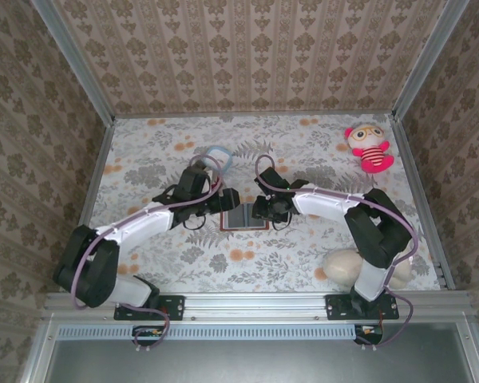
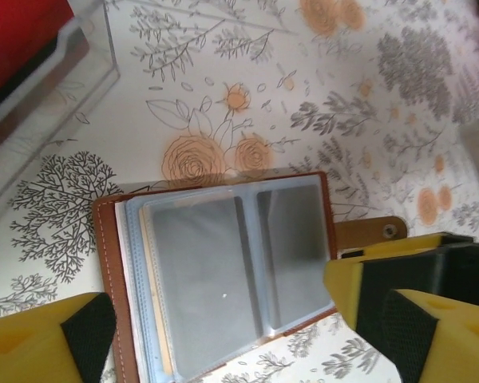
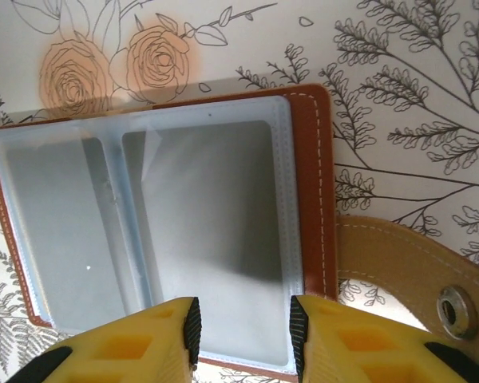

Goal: Take the credit cards out of the card holder

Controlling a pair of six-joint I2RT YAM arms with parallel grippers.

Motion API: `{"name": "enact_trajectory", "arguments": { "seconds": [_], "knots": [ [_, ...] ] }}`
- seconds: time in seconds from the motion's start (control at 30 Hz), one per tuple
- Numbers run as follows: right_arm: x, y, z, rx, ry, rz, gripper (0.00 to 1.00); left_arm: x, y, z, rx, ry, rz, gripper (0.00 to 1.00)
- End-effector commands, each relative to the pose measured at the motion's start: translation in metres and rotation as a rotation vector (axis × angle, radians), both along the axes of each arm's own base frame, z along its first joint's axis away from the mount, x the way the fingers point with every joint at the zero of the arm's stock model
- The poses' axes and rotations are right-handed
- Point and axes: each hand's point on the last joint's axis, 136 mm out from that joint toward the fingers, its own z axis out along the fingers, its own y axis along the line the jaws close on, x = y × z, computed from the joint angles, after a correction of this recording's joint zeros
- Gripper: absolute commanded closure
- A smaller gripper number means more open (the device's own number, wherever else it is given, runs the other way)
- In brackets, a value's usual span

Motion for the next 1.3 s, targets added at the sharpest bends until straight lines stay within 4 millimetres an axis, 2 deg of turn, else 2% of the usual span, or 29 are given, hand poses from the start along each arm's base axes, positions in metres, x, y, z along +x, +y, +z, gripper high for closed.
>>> {"name": "enact_trajectory", "arguments": {
  "seconds": [0.0,0.43,0.67,0.8,0.9,1.27],
  "knots": [
    [-0.001,-0.005,-0.004,-0.055,0.011,0.002,0.62,0.002,-0.008,-0.007,-0.025,0.016,0.004,0.21],
    [-0.003,0.01,-0.009,0.009,0.031,0.049,0.64,0.001,-0.007,-0.042,0.039,0.102,0.015,0.32],
    [-0.001,0.007,-0.004,0.006,0.009,0.044,0.7,-0.003,-0.003,-0.063,0.078,0.15,0.027,0.46],
    [0.0,0.003,0.001,-0.001,-0.013,0.033,0.7,-0.005,0.0,-0.068,0.093,0.161,0.031,0.52],
    [-0.001,0.007,0.004,0.026,-0.013,0.046,0.7,-0.005,0.002,-0.072,0.108,0.17,0.036,0.54],
    [-0.002,0.01,-0.005,0.037,0.005,0.047,0.72,-0.007,0.004,-0.074,0.12,0.177,0.033,0.56]
  ]
}}
